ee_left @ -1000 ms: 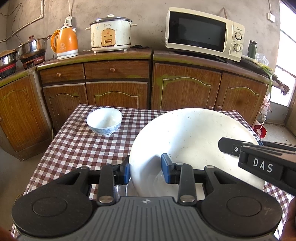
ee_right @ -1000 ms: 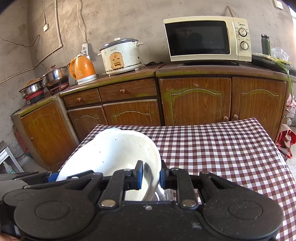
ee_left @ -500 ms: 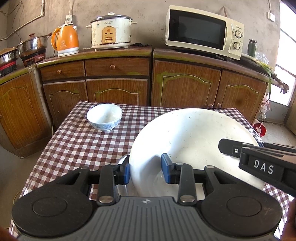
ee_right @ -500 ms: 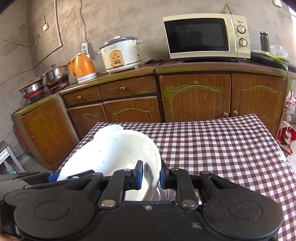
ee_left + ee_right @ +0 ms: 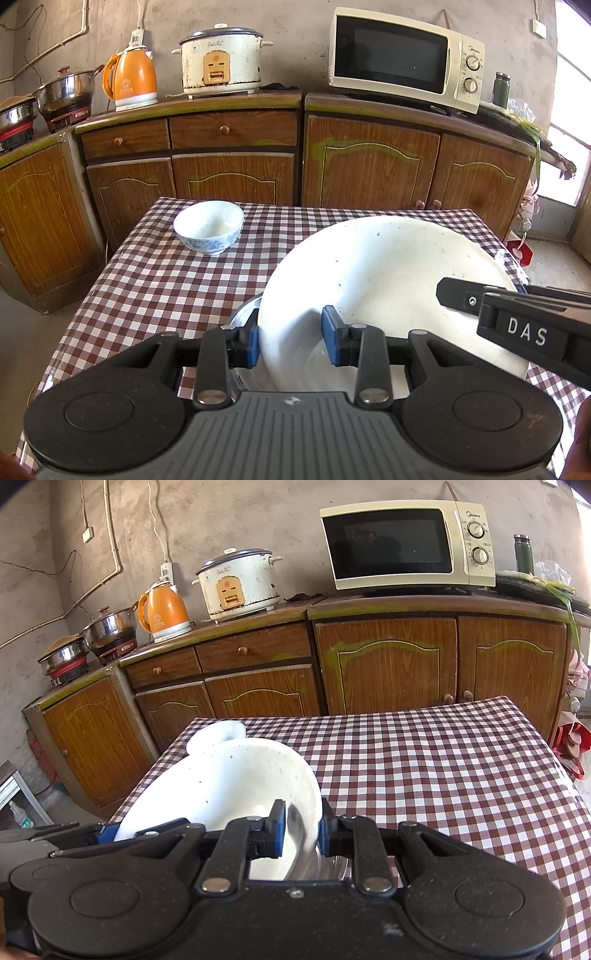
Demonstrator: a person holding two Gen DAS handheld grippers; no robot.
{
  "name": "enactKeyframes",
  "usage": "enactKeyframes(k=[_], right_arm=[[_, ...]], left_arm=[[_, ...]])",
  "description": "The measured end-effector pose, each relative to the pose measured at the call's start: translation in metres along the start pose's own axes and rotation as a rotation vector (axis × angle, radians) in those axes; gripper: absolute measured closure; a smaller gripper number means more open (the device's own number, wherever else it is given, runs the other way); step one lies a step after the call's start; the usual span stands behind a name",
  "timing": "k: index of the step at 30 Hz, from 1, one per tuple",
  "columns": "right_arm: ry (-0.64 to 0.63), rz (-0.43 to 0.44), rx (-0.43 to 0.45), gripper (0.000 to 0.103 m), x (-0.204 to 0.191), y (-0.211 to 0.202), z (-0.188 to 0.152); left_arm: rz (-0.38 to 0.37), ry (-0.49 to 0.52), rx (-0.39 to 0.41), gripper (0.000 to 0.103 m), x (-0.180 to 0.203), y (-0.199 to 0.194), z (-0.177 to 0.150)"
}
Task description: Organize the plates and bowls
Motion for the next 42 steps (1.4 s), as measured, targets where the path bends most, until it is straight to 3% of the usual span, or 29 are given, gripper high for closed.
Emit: enactKeyframes(k=[42], right_arm=[[0.030,0.005,-0.014,0.079,0.006,-0.015,-0.022]], left_arm=[[-0.010,0.006,-0.006,0.067,-0.002,-0.005,-0.020]])
Point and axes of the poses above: each gripper's, at about its wrist camera, not at the fingertips, and y roughly the way its jaws point, x to its right, z to its top, the point moved 3 cm from there along y, roughly the way its jaws point, and after that the axes turned 1 degree about -z, right-handed, at the moved point
